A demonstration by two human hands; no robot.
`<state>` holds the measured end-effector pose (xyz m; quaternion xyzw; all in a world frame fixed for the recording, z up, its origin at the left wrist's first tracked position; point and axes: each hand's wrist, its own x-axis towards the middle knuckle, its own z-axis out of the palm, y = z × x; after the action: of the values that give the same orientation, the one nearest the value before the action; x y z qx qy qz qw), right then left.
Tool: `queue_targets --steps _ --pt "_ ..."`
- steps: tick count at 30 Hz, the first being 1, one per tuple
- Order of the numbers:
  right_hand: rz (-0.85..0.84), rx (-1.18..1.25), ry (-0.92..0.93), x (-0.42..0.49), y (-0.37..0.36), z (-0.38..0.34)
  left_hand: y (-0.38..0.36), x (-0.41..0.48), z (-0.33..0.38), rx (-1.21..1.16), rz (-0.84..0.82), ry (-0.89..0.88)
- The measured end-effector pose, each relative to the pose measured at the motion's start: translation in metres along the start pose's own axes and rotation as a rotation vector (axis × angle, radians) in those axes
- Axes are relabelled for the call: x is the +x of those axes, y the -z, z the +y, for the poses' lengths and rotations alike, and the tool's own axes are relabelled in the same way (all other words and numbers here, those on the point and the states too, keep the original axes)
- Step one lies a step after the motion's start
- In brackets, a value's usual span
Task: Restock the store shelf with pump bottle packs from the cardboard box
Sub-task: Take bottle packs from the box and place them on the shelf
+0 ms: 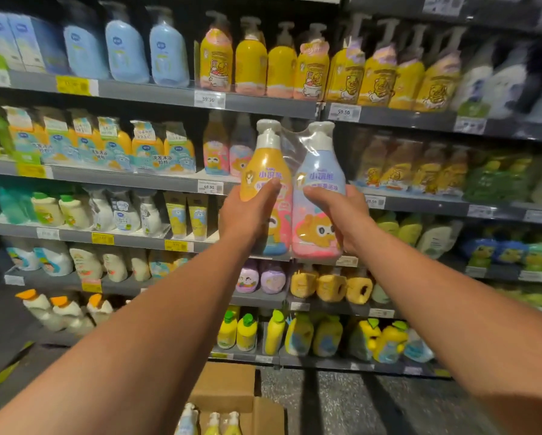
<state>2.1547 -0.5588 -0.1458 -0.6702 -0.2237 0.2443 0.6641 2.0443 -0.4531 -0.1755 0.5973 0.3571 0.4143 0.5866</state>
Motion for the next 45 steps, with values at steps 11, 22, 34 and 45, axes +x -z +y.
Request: queue_targets --steps 11,22,34,45 --pt "0.008 0.044 -0.121 0.058 0.012 0.04 -0.028 0.036 -0.022 0.17 0.008 0.079" --pt "0.044 0.023 -0.186 0.143 0.009 0.038 -0.062 0.123 -0.022 0.187 -0.137 0.146" --pt "-0.016 -0.081 -0.169 0.253 0.016 0.032 -0.113 0.205 -0.04 0.069 -0.087 0.225" --pt "-0.082 -0.049 -0.156 0.347 0.014 0.01 -0.157 0.281 -0.029 0.145 0.002 0.156"
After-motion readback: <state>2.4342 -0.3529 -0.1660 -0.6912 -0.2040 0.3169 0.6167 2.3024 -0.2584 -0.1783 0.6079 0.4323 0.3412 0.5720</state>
